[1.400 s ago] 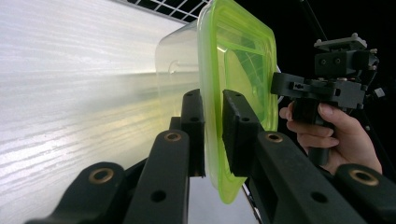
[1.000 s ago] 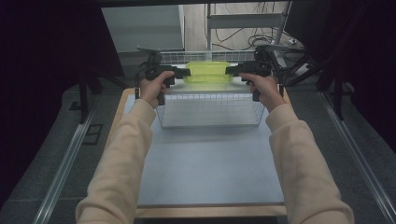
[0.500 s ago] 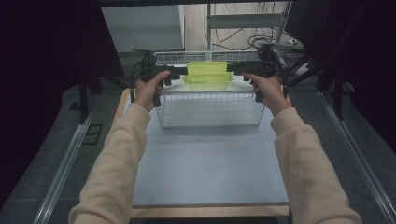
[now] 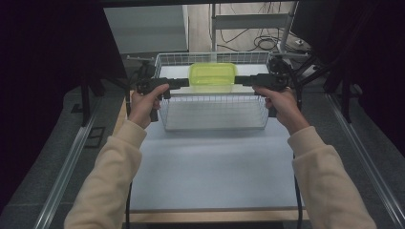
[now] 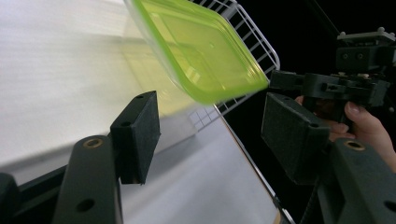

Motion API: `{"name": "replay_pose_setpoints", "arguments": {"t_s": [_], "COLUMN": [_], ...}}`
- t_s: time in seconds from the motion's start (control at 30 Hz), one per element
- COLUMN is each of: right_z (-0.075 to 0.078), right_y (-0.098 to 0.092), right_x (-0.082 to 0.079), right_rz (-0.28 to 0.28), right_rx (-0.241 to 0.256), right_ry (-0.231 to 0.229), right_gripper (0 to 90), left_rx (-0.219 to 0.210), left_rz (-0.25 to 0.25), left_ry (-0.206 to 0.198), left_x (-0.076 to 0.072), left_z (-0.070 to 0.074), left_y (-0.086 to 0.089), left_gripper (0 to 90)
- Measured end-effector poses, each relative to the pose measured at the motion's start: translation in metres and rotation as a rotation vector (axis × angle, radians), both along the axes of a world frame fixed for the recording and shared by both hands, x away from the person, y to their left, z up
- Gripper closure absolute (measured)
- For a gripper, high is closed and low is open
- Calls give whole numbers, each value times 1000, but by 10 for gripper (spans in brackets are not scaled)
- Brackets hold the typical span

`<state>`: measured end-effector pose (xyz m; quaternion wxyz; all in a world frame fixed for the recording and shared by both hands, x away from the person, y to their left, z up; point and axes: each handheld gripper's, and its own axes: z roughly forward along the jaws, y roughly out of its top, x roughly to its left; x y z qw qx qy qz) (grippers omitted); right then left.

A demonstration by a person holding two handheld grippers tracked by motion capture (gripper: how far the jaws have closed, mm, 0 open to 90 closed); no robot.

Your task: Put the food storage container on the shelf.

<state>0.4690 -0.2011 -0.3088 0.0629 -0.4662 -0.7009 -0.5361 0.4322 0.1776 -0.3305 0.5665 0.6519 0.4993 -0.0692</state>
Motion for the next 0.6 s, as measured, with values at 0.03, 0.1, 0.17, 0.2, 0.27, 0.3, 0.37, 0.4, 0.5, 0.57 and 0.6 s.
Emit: {"name": "replay_pose_setpoints", "arguments": {"t_s": [0.03,0.1,0.17,0.2,0.27,0.3,0.37,0.4,0.5,0.57,0.6], "right_z": [-1,-3,-6,-8,-11,-14,-17,-19,-27,-33,-36], "right_y": [-1,-3,-6,-7,-9,-10,-12,-13,-14,-17,-18], "right_x": [-4,-13,-22,-27,-35,-39,-45,-49,-58,-65,-68], "right_rz": [4,15,33,40,54,64,75,80,100,108,115], "right_rx": [-4,-4,-10,-16,-16,-17,-21,-21,-31,-34,-32], "right_ry": [-9,-21,-35,-38,-51,-52,-58,-60,-59,-58,-55], "right_gripper": [403,402,399,396,396,396,394,394,389,390,389], "left_rx": [0,6,15,23,17,16,13,10,8,2,-4], "left_rz": [2,-3,-10,-17,-31,-36,-51,-60,-68,-72,-74], "left_ry": [-6,-19,-30,-39,-42,-42,-39,-32,-17,-12,-12], "left_x": [-5,-15,-25,-30,-41,-44,-52,-55,-66,-73,-76], "left_z": [0,-1,-3,-4,-9,-11,-17,-21,-32,-39,-43], "left_y": [-1,-1,-3,-3,-4,-4,-5,-5,-5,-3,-3], "left_gripper": [366,366,366,366,366,366,364,363,364,365,366]}}
